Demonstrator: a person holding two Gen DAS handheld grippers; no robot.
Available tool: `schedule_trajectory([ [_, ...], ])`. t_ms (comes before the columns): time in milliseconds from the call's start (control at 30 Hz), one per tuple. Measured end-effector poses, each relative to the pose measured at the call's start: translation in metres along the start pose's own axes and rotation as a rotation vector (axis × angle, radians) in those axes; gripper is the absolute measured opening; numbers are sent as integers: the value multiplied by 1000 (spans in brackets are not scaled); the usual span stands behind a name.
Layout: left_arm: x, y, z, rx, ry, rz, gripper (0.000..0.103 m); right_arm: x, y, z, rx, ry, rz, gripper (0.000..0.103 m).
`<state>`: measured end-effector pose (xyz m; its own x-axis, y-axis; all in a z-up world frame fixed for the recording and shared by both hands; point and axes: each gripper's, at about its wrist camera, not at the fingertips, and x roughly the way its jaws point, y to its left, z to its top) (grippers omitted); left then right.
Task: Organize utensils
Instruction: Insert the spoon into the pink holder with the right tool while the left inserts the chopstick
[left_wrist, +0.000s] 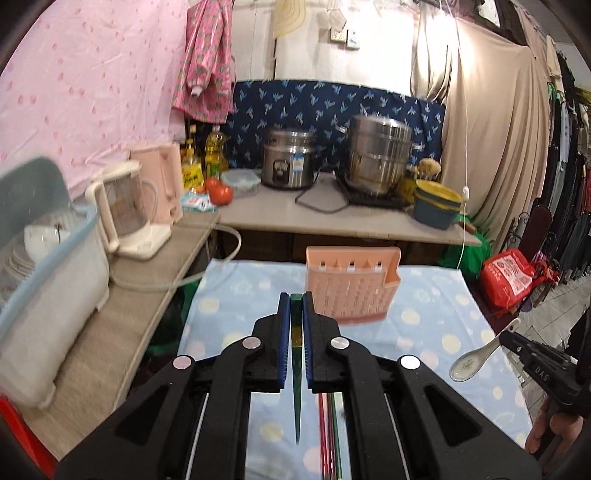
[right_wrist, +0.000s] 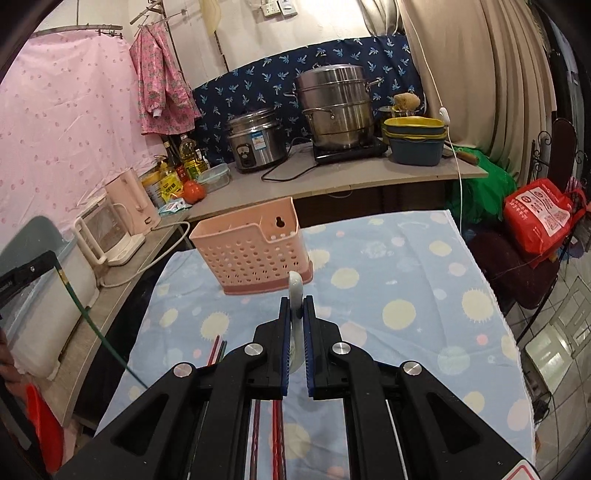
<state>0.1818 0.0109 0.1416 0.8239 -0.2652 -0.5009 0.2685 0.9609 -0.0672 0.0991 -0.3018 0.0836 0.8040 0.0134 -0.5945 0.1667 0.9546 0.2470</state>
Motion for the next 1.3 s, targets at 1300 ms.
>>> schedule_trajectory([
  [1300, 190, -21, 103, -36, -37, -2, 35, 198, 21, 108, -43, 39, -8, 19],
])
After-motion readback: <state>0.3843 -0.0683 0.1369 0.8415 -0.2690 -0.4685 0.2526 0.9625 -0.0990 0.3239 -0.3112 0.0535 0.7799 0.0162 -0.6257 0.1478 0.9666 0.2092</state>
